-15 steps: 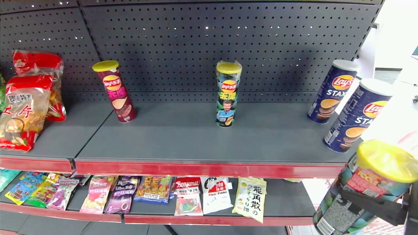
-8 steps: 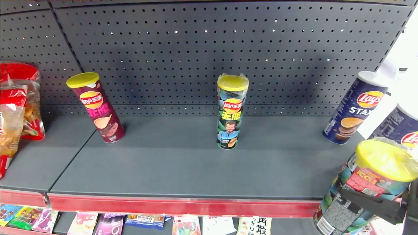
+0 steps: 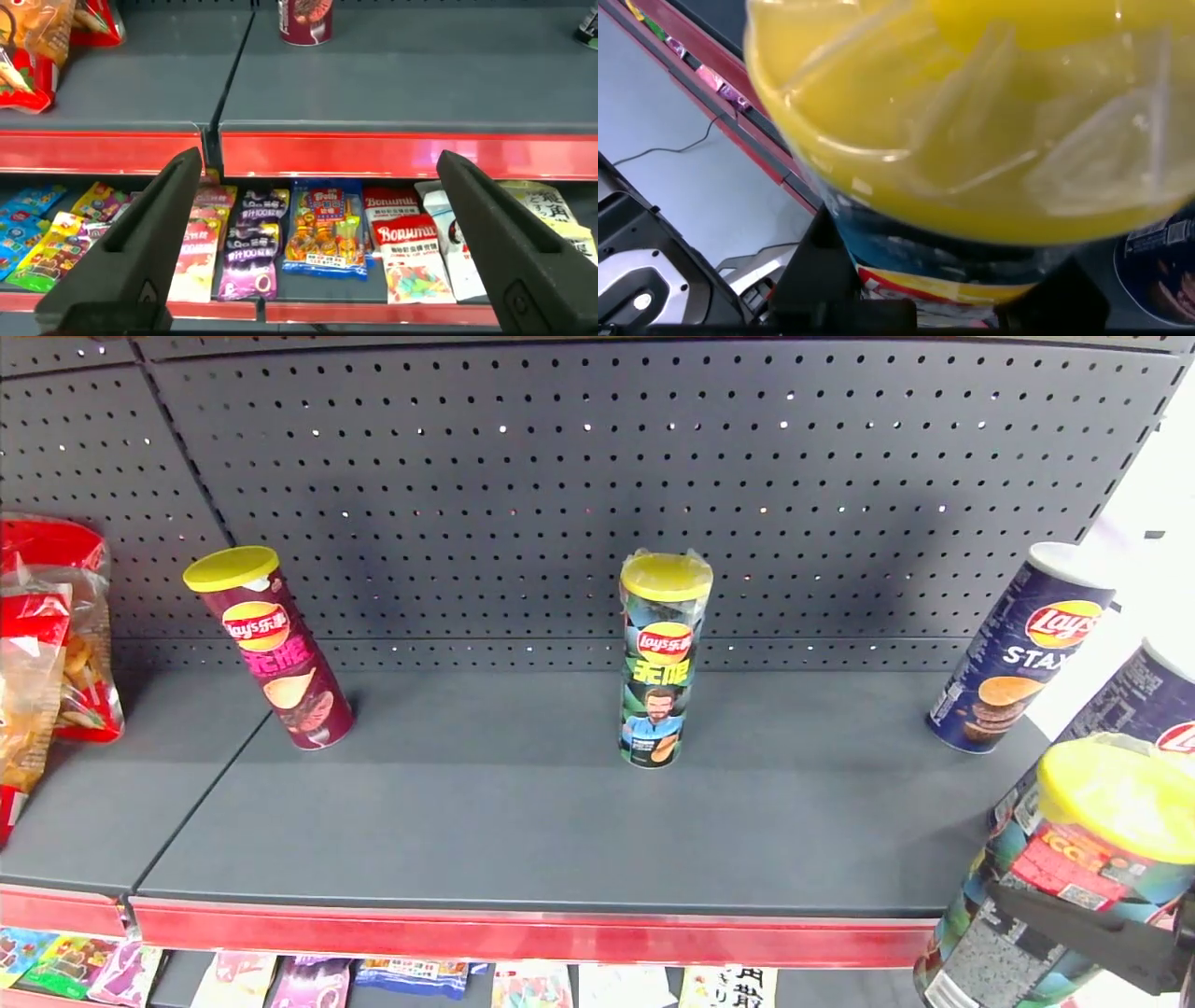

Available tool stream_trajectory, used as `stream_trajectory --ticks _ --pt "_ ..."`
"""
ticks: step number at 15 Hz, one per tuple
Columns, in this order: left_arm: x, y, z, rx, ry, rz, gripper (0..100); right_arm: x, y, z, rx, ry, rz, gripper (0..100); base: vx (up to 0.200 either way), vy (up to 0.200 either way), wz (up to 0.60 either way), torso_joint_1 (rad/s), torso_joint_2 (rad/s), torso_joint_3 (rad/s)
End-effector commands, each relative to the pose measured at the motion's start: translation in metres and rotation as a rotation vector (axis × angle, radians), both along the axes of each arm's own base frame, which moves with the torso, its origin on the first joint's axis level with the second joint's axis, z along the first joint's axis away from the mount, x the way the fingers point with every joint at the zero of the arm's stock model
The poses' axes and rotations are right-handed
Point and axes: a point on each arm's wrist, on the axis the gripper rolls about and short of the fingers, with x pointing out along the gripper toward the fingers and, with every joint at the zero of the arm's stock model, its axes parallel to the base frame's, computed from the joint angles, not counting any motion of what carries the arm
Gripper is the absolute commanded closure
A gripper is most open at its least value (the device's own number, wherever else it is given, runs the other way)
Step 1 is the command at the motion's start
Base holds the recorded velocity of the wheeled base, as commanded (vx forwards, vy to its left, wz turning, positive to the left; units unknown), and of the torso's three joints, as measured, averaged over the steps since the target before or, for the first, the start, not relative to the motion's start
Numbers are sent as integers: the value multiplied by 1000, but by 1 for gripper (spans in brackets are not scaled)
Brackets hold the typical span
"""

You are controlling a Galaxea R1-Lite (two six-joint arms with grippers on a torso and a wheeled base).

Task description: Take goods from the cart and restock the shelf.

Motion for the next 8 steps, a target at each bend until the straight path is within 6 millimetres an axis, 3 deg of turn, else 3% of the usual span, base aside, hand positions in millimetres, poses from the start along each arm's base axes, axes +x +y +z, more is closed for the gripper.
stream_trajectory --ticks 1,4,8 --pt "0 0 0 1 -2 -1 0 -4 -2 -1 4 -9 -7 100 0 0 0 0 0 0" --pt "0 0 0 2 -2 6 0 -5 -2 -8 -3 9 -10 100 0 0 0 0 0 0" --pt "0 0 0 10 -3 7 0 -5 -2 -9 3 23 -11 100 -200 0 0 8 4 0"
